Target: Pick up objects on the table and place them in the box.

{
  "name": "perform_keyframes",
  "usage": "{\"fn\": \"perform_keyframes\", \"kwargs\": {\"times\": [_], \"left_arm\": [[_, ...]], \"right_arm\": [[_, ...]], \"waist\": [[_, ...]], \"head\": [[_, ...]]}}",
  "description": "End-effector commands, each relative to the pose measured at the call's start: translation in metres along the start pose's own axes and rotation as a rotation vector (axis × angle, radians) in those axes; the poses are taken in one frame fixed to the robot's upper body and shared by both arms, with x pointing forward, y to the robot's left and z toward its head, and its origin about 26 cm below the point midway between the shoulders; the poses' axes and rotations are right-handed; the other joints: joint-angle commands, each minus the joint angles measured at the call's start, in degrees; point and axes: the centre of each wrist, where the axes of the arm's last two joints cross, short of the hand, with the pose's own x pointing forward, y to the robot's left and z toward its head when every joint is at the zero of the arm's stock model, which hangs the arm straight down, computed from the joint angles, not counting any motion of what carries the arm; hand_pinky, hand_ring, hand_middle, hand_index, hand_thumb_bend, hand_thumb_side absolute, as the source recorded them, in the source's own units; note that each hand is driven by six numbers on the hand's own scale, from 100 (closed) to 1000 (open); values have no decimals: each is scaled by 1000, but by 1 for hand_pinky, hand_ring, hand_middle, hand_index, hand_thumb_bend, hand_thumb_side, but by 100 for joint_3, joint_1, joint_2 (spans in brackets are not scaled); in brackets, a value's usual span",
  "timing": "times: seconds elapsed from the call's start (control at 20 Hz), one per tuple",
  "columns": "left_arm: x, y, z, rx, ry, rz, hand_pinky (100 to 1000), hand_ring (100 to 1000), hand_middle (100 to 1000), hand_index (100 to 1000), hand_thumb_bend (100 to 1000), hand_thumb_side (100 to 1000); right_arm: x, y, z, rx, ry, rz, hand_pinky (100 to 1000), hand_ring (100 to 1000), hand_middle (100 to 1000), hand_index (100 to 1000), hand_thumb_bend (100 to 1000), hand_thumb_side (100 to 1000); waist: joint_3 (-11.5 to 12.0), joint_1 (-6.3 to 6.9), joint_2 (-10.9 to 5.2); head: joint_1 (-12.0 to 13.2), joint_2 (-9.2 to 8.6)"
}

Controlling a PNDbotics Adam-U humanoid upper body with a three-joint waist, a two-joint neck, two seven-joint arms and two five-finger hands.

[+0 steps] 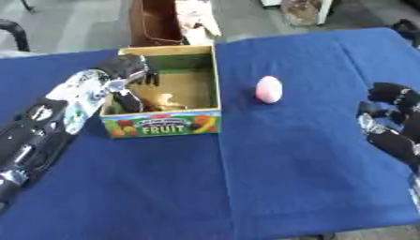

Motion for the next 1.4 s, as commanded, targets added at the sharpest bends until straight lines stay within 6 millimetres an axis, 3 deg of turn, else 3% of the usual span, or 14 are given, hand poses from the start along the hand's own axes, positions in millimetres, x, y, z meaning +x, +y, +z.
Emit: {"fn": "perform_keyframes", "kwargs": {"times": [0.05, 0.15, 0.4, 0.7, 1.0, 1.15, 1.25, 1.4], "left_arm": [[-10, 20, 7, 53, 13, 36, 681, 635, 628, 761, 823, 199], [-13, 28, 12, 100, 13, 87, 694, 664, 663, 786, 806, 150], [-23, 55, 40, 284, -5, 284, 666, 625, 643, 775, 835, 261], [-37, 77, 108, 539, -13, 504, 621, 568, 593, 741, 819, 183], [-38, 62, 153, 656, 30, 678, 599, 542, 567, 719, 806, 100], [-36, 57, 159, 673, 38, 716, 588, 533, 560, 716, 803, 100], [-34, 46, 161, 697, 50, 779, 580, 529, 556, 714, 805, 100], [-30, 37, 162, 718, 53, 834, 572, 524, 552, 712, 802, 100]], "right_arm": [[6, -6, -5, -1, -25, 16, 590, 772, 695, 782, 159, 100], [6, -7, -4, -2, -24, 18, 590, 772, 695, 783, 158, 100], [6, -10, -5, -9, -26, 27, 591, 772, 695, 783, 159, 100], [9, -21, -7, -30, -35, 57, 592, 772, 696, 783, 162, 100], [19, -36, -21, -8, -73, 131, 595, 775, 702, 787, 169, 100], [22, -41, -27, 4, -86, 158, 599, 779, 711, 788, 183, 100], [32, -53, -41, 38, -114, 231, 601, 779, 714, 788, 156, 100], [40, -63, -57, 84, -141, 309, 604, 779, 717, 789, 216, 100]], "waist": [[14, -31, -83], [27, -34, -84], [68, -40, -85], [185, -36, -93], [348, -64, -112], [388, -81, -119], [489, -120, -136], [579, -140, -150]], "head": [[-20, -60], [-29, -59], [-81, -61], [-182, -58], [-244, -38], [-248, -26], [-244, 10], [-242, 28]]}}
